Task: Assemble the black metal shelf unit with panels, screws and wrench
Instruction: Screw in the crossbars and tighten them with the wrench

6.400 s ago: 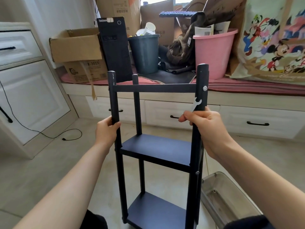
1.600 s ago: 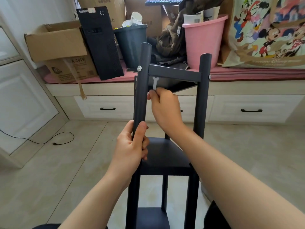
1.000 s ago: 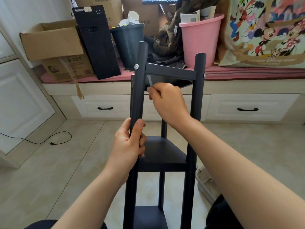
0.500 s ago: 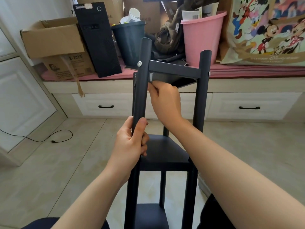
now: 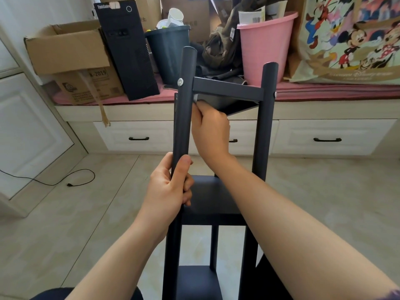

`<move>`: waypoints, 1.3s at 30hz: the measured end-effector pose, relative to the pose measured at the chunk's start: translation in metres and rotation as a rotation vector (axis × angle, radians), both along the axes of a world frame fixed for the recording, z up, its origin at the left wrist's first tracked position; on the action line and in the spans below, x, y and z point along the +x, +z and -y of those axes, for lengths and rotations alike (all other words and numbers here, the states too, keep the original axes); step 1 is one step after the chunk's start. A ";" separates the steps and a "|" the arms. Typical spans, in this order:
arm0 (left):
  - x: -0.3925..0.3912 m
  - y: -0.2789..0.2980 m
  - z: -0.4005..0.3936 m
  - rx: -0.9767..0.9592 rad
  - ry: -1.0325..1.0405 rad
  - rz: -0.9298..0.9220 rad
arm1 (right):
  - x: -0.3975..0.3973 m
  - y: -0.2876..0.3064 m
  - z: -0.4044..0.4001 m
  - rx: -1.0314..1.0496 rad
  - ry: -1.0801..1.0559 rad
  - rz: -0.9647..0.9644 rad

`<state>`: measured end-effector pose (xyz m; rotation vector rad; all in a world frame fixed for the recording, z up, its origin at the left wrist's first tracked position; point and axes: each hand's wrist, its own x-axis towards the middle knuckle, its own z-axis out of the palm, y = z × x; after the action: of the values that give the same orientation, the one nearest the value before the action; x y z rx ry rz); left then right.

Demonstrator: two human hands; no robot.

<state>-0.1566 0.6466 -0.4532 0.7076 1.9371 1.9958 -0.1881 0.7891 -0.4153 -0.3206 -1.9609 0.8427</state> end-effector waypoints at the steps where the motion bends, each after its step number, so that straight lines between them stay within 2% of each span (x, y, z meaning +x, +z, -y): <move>1: -0.001 0.000 0.000 -0.003 0.004 -0.002 | 0.001 0.000 -0.001 -0.018 0.029 0.019; 7: -0.003 -0.001 0.000 -0.026 0.028 -0.012 | 0.013 0.003 -0.011 -0.046 0.133 0.189; 22: -0.003 -0.001 -0.001 -0.027 0.013 -0.020 | 0.044 0.024 -0.022 0.035 0.196 0.359; 39: -0.001 0.001 -0.003 -0.026 0.008 0.004 | 0.027 0.018 -0.012 0.146 0.101 0.240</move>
<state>-0.1571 0.6498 -0.4524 0.6895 1.9633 1.9711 -0.1615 0.8006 -0.3977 -0.2472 -2.2650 0.7474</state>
